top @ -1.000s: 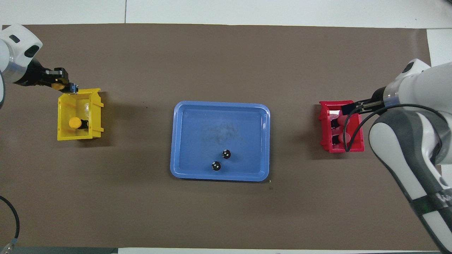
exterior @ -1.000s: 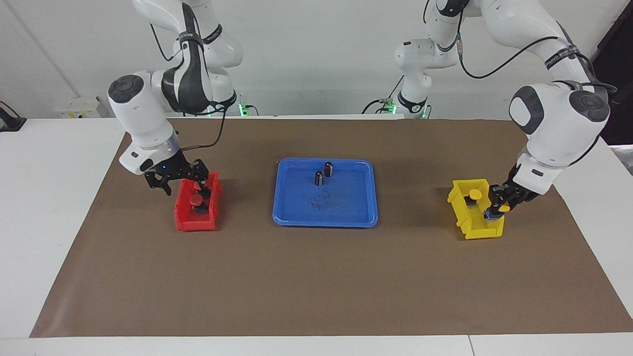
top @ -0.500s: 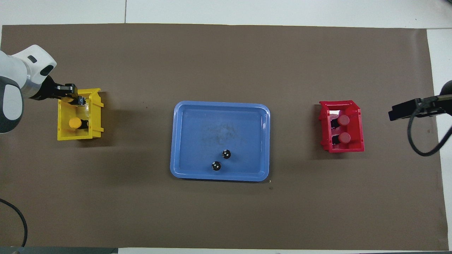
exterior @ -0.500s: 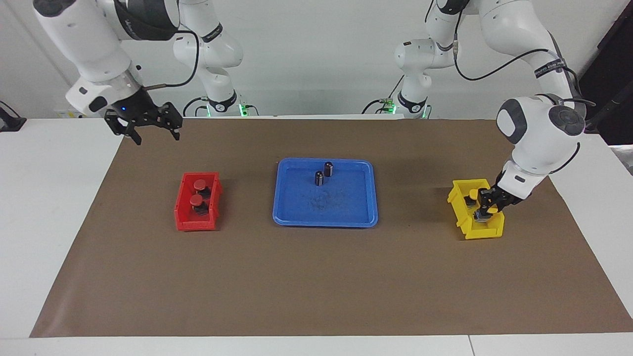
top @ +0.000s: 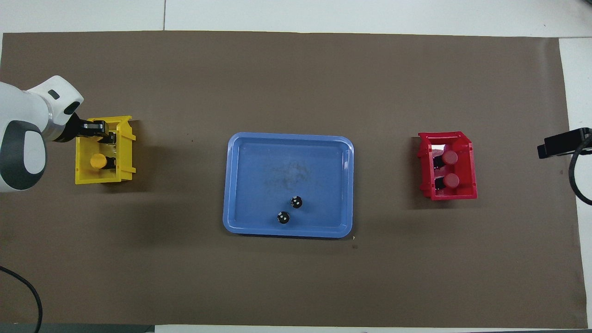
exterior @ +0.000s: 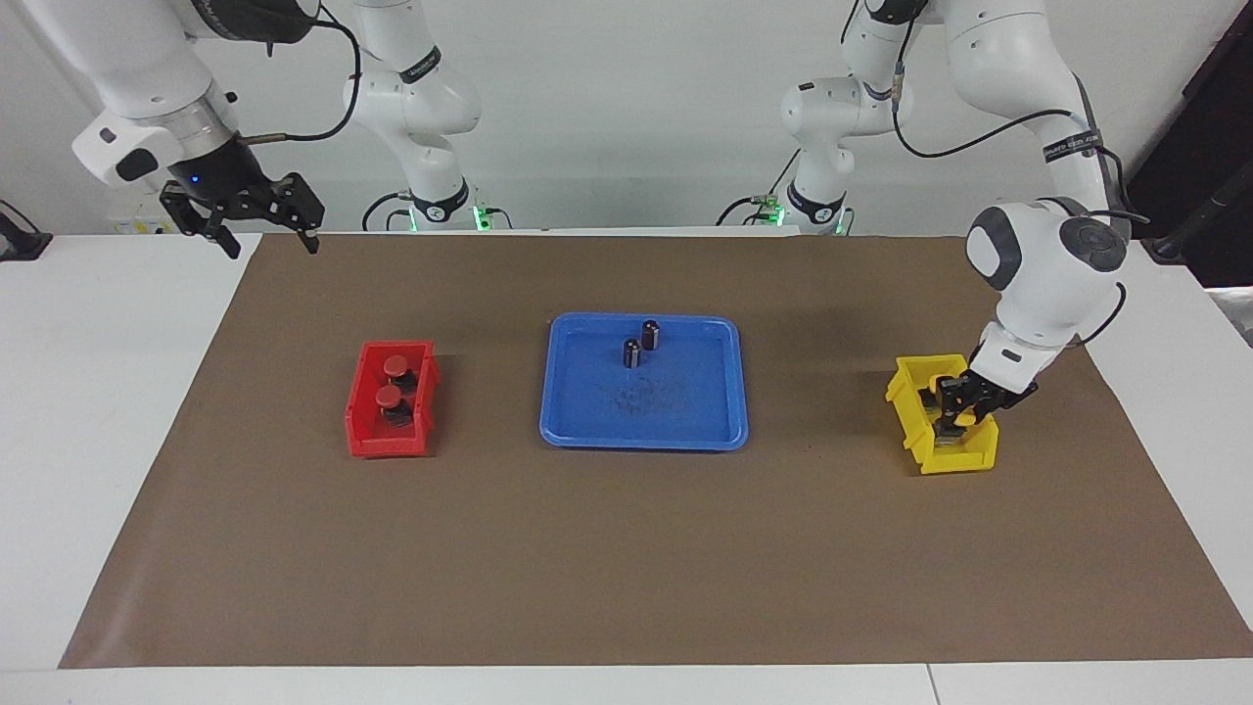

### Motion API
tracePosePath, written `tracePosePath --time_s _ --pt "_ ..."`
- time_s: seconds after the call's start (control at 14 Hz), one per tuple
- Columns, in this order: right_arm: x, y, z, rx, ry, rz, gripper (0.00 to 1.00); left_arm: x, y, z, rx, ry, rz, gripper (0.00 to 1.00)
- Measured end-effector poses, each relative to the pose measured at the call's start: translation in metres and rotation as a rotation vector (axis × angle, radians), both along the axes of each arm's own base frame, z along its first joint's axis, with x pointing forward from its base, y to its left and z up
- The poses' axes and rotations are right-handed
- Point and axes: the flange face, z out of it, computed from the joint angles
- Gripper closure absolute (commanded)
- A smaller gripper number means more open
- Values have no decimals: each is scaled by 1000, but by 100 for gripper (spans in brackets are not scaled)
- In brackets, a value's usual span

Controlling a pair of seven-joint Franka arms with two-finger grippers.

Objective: Sort red and yellow buttons by color

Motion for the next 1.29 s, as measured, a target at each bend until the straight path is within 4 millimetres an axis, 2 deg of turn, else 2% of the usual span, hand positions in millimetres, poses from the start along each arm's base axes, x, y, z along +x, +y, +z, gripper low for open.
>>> tracePosePath --time_s 0.07,0.14,0.29,0.43,0.5,0.71,0.86,1.07,1.29 --pt "0 0 0 -4 1 0 1 -1 0 -3 0 -2 0 35" --pt "0 -1 0 -9 0 0 0 -1 1 -3 0 -3 1 20" --pt "1 -1 0 -13 -5 1 0 0 1 0 0 -8 2 4" --pt "1 -1 0 -14 -8 1 0 2 1 13 0 -1 2 0" --pt "2 -1 0 -14 -10 1 0 4 0 30 1 21 1 0" --pt "2 0 1 -15 -13 2 0 10 -4 115 2 72 -2 0" --pt "2 0 1 -15 -14 2 0 2 -11 164 2 55 -15 0" --pt "2 0 1 -15 -14 3 0 -19 -27 197 5 94 -42 0" --pt "2 1 1 -15 -14 4 0 -36 -30 221 7 104 -48 0"
